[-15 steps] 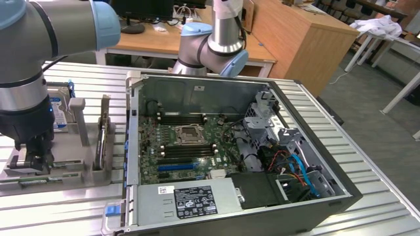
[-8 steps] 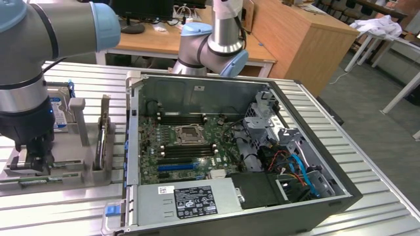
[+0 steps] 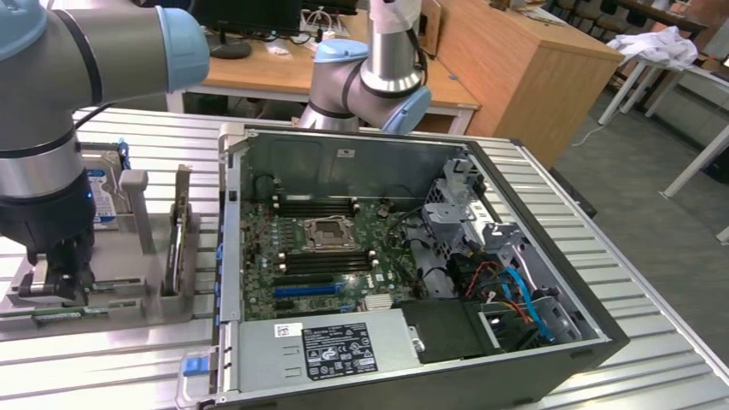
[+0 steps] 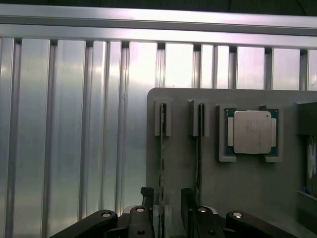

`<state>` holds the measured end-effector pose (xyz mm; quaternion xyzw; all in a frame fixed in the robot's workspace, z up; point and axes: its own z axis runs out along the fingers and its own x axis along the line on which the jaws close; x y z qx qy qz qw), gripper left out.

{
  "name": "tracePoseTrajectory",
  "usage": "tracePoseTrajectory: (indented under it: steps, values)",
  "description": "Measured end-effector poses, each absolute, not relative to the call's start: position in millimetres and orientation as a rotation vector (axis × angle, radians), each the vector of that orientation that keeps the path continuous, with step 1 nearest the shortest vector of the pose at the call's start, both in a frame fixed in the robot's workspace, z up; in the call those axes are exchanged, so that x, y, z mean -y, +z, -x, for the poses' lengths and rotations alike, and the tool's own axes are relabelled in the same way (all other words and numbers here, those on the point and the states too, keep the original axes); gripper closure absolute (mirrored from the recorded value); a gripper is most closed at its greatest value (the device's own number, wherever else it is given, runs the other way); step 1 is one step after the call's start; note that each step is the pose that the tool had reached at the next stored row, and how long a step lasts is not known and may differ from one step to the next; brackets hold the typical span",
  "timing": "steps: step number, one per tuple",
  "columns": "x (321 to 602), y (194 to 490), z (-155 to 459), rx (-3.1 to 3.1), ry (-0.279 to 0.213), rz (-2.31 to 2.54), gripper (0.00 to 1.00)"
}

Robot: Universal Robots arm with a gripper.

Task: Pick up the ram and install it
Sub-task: 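Pick up the ram and move it above insertion slot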

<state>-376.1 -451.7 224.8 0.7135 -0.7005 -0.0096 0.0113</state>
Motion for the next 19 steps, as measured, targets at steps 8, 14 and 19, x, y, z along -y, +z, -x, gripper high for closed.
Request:
tracePoseTrajectory:
  steps: [8, 14, 19]
  values:
    - [451.9, 222.8, 376.1, 2.185, -0.030, -2.226, 0.64]
    - [452.2, 220.8, 376.1, 2.185, -0.030, -2.226, 0.64]
    - [452.5, 218.9, 376.1, 2.185, -0.030, -2.226, 0.64]
